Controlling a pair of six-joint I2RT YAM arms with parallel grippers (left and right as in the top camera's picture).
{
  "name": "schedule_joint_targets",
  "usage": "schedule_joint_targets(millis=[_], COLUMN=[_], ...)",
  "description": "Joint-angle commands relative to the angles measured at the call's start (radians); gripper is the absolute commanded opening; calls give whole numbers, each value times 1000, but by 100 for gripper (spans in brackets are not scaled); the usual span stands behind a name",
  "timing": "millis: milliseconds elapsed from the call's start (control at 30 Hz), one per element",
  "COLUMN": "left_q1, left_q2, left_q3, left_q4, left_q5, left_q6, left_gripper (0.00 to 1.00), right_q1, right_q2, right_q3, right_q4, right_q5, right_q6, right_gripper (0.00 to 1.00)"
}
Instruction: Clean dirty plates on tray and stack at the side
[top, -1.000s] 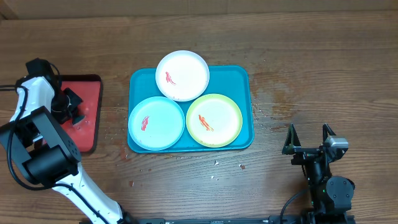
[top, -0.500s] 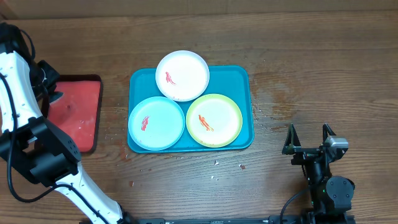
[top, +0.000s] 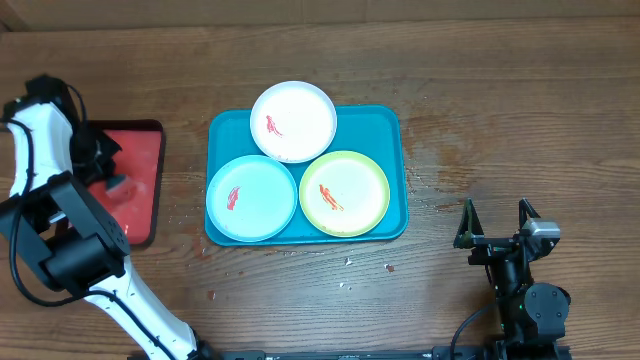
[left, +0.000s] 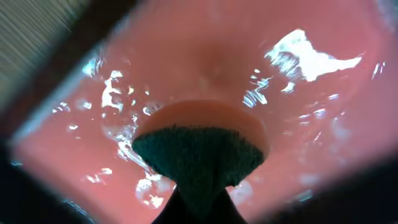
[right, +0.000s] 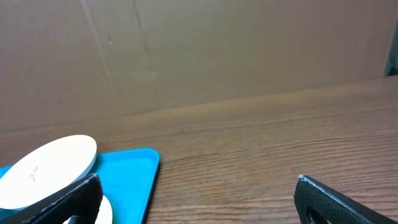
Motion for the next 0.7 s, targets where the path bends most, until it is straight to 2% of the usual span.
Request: schedule_joint_targets(millis=[0, 200, 333, 400, 533, 667], left_q1=[-2, -27, -27, -27, -23, -24], left_q2=[-111, -182, -135, -102, -86, -128], left_q3=[141, 103, -136, -202, -169, -26], left_q4=[-47, -50, 146, 193, 172, 92], left_q5=[6, -54, -46, -48, -75, -126], left_q6=[55, 68, 58, 76, 66, 55], left_gripper=[4, 4, 4, 4, 4, 4], right_q1=[-4, -4, -4, -4, -4, -4], right_q2=[-11, -11, -11, -11, -11, -11], right_q3=[-10, -10, -10, -10, -10, -10], right_q4=[6, 6, 6, 6, 6, 6], right_q5=[-1, -1, -1, -1, -1, -1], right_q6=[-4, -4, -4, -4, -4, -4], right_gripper=[100, 100, 100, 100, 100, 100])
